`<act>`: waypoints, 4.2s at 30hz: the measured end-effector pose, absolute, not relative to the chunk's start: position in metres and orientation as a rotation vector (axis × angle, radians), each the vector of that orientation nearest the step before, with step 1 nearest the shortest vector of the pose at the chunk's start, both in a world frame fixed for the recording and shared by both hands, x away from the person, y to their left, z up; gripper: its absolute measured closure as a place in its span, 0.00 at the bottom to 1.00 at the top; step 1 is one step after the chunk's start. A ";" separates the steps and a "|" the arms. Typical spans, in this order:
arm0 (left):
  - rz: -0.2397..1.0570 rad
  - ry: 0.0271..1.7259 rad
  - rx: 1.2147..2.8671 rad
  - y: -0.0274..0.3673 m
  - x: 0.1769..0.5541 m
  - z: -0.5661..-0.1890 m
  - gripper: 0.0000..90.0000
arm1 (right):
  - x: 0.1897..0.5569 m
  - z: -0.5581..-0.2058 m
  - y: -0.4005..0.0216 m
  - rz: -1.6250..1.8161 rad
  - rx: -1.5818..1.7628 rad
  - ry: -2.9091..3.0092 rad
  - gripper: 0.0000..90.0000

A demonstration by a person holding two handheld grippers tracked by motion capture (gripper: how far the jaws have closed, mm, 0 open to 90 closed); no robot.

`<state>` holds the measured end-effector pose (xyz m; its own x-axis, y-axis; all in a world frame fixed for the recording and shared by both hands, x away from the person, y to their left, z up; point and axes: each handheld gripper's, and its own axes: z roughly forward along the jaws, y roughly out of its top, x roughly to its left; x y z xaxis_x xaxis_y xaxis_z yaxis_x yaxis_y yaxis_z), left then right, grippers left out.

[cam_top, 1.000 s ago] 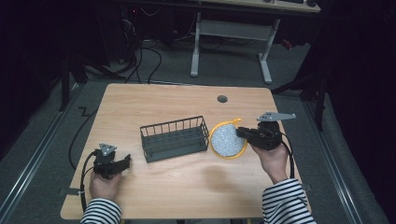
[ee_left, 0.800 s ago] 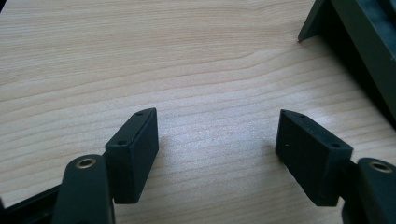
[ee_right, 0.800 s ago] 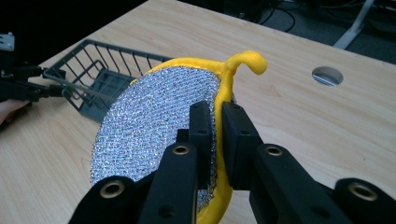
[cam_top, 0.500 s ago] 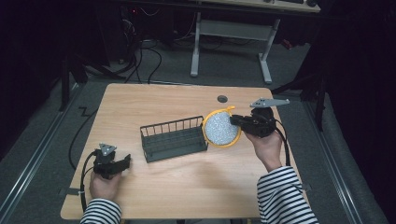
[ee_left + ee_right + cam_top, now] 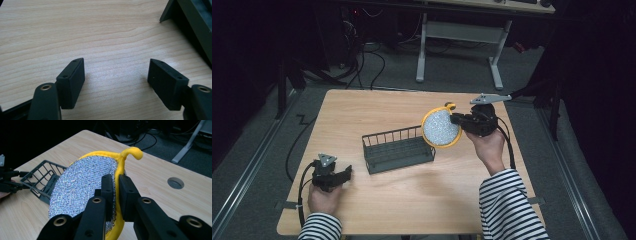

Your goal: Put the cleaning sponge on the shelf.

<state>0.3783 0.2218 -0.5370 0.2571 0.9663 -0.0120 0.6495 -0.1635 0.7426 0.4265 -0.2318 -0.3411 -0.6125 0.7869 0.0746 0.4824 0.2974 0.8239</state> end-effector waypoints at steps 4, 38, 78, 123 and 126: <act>0.637 1.465 1.895 0.222 0.378 -0.537 0.34 | 0.433 -0.339 -0.225 1.225 1.142 2.233 0.92; 0.637 1.465 1.895 0.222 0.378 -0.537 0.34 | 0.482 -0.374 -0.154 1.231 1.167 2.313 0.92; 0.636 1.460 1.896 0.222 0.378 -0.537 0.34 | 0.479 -0.421 -0.147 1.147 1.149 2.385 0.90; 0.636 1.461 1.895 0.222 0.378 -0.537 0.34 | 0.418 -0.413 -0.241 1.161 1.320 2.222 0.55; 0.636 1.461 1.895 0.222 0.378 -0.537 0.34 | 0.411 -0.414 -0.254 1.192 1.345 2.184 0.56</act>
